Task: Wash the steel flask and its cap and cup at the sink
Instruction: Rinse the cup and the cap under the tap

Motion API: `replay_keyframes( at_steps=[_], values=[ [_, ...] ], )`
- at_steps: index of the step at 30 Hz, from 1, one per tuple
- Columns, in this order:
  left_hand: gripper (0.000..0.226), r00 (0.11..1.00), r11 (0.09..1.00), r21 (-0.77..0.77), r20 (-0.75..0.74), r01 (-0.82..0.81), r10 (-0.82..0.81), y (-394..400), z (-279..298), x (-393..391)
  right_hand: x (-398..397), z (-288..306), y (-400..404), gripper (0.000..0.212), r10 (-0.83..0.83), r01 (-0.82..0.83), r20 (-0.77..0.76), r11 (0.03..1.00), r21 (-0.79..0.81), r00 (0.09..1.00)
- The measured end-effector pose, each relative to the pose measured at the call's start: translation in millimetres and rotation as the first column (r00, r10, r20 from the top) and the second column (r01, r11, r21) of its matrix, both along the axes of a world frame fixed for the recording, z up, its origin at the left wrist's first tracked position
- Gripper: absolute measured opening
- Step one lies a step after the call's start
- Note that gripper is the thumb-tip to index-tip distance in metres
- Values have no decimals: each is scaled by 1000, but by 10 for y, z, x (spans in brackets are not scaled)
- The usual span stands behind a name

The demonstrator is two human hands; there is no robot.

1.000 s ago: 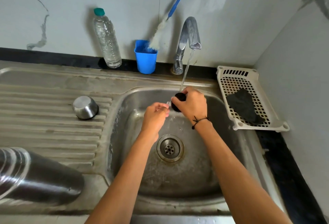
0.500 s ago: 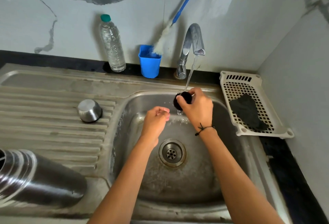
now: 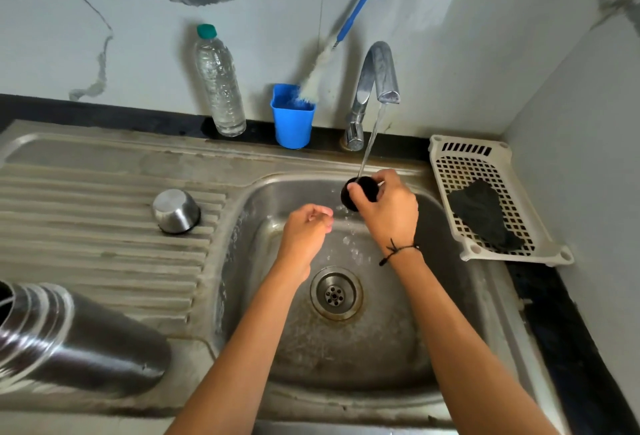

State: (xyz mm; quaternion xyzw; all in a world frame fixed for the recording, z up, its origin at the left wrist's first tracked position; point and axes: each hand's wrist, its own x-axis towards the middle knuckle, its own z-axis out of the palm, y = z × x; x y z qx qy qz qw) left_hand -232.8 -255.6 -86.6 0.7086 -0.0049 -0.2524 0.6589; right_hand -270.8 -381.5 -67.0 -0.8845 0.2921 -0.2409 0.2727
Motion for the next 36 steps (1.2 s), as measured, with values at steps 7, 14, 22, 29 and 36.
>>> replay_keyframes(
  at_steps=[7, 14, 22, 29, 36],
  values=[
    [20, 1000, 1000, 6, -9, -21, 21, 4, 10, -13, 32, 39, -33, 36, -10, 10, 62, 1000, 2, 998],
    [19, 1000, 1000, 23, -18, 1, -1, 16, 34, -45, 32, 61, -15, 36, 6, -8, 97, 1000, 18, 995],
    [20, 999, 1000, 25, -35, -18, 18, 24, 36, -45, 11, 31, -3, 37, 1, -1, 10, 998, 63, 1000],
    [16, 998, 1000, 10, -67, 13, -12, 40, 70, -84, -195, 49, 101, 24, -33, -10, 143, 957, 289, 989],
    [23, 999, 998, -53, -34, -35, 33, 153, 233, -87, -385, -75, 240, 14, 141, -237, 202, 759, 606, 969]
  ],
)
